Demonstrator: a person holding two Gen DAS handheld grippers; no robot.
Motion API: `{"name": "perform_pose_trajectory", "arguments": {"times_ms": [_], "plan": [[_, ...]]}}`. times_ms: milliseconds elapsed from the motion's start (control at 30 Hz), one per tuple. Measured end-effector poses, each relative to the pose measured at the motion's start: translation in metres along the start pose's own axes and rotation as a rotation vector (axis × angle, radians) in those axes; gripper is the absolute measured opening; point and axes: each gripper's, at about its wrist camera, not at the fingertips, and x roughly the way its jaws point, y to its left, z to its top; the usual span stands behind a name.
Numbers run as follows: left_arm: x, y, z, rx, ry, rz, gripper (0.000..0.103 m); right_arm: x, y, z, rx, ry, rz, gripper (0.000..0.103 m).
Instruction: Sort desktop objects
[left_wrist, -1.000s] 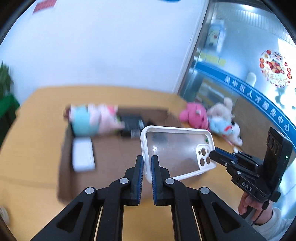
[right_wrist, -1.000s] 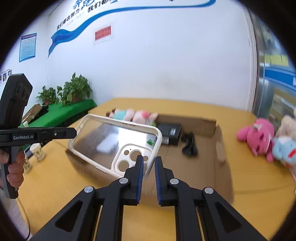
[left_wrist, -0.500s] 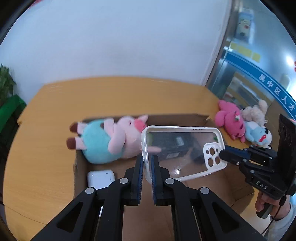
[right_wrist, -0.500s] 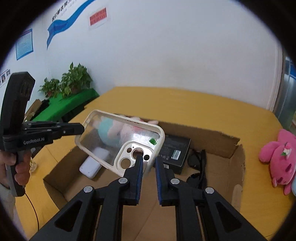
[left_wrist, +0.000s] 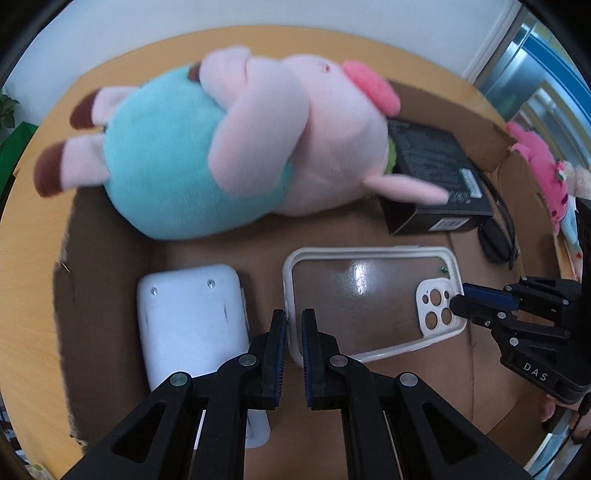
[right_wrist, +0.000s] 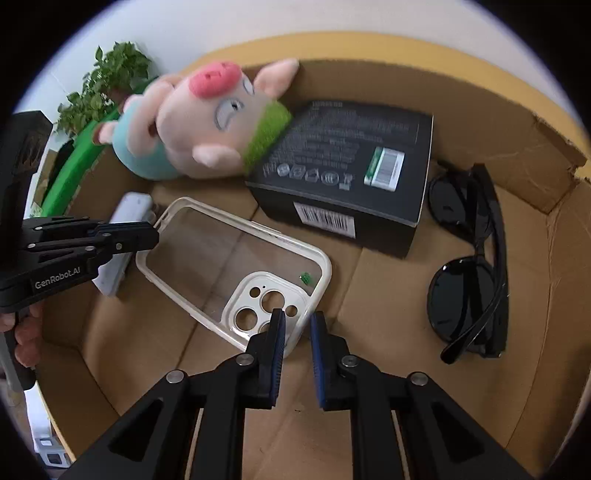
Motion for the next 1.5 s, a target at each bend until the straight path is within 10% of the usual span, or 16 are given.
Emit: {"name": "perform_pose_trajectory", "arguments": {"times_ms": [233,467,567,733,967,1500], "plan": [[-0.039,-0.010,-0.019,0.011,-0.119,-0.012,0.013,-0.018,0.006,-0.008,0.030,-0.068,0.005,0.035],[-0.160,-0.026,-0.106,0.007,-0.662,0.110,0.103,-0.146,0.039,-0.084,0.000,-0.497,-0.138,0.089],[-0.175,-0.030,-0.148,-0.036,-0.810,0.112,0.103,-0.160,0.049,-0.146,0.027,-0.638,-0.272,0.089],[-0.152,-0.038,-0.186,-0.103,-0.832,0.130,0.103,-0.122,0.041,-0.193,0.079,-0.681,-0.315,0.090],[-0.099,-0.043,-0.196,-0.067,-0.783,0.251,0.102,-0.098,0.042,-0.195,0.074,-0.742,-0.323,0.090],[-0.082,-0.051,-0.201,-0.008,-0.783,0.263,0.103,-0.092,0.040,-0.201,0.112,-0.740,-0.348,0.103]]}}
